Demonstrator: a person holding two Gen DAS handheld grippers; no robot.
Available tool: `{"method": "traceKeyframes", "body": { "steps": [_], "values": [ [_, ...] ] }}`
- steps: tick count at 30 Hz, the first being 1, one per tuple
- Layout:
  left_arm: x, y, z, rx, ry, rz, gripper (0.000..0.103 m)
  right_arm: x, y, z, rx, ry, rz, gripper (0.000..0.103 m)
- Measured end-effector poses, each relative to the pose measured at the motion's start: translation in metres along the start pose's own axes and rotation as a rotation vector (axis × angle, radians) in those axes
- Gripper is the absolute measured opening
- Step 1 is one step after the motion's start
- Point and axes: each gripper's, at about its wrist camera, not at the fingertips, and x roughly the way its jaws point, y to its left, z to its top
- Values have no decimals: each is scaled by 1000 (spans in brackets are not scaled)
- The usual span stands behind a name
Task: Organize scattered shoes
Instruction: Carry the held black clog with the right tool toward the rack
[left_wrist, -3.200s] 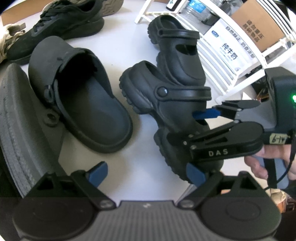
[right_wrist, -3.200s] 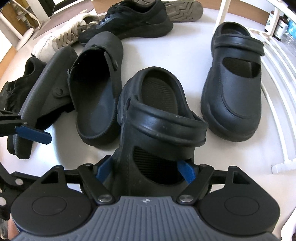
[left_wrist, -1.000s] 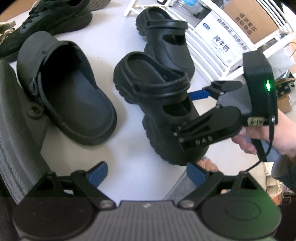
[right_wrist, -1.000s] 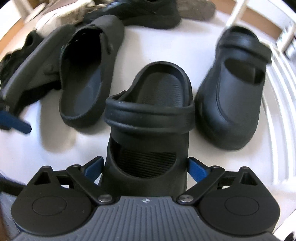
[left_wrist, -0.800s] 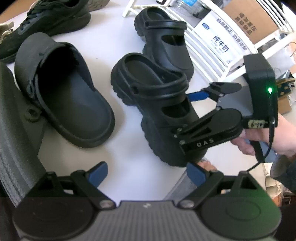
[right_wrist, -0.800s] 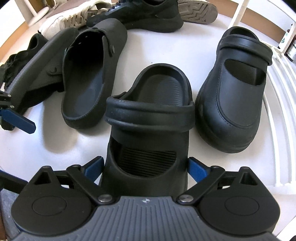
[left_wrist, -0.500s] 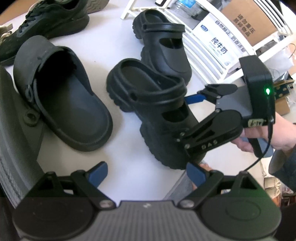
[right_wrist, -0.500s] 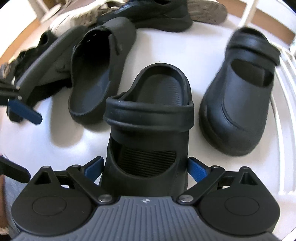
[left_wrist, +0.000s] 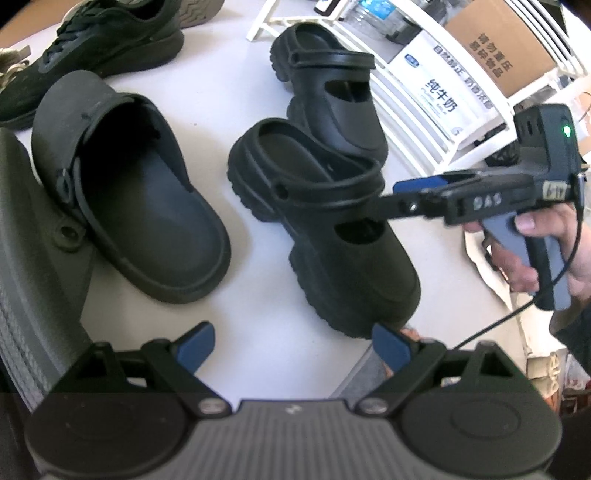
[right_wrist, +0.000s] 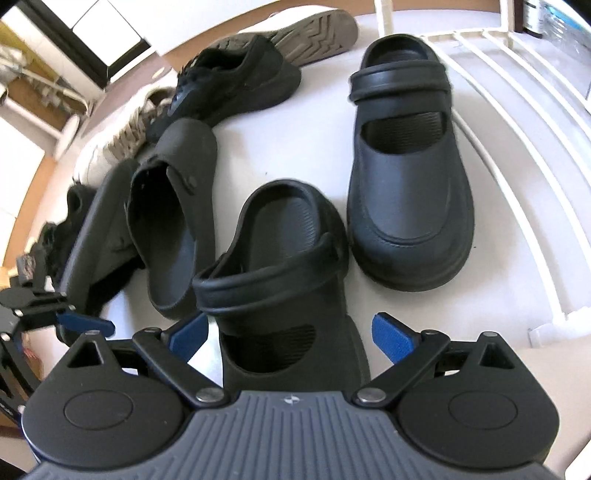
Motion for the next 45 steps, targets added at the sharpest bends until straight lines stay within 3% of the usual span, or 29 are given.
{"method": "traceKeyframes", "body": {
  "steps": [5, 8, 22, 32, 45],
  "values": [
    [3, -2, 0, 6, 8, 0, 94, 33, 31, -7, -115, 36, -101, 101],
    [4, -3, 0, 9, 12, 0, 94, 48, 27, -10, -104, 63, -144, 100],
    [-1, 3, -5, 3, 9, 6, 94, 29, 9, -3, -86, 4, -295, 93],
    [1, 1, -3, 8, 2, 7, 94, 20, -2, -21, -8, 57, -278, 93],
    [9, 5, 6, 3, -3, 5, 94, -23, -4, -42, -37, 77, -335, 92]
  ]
}}
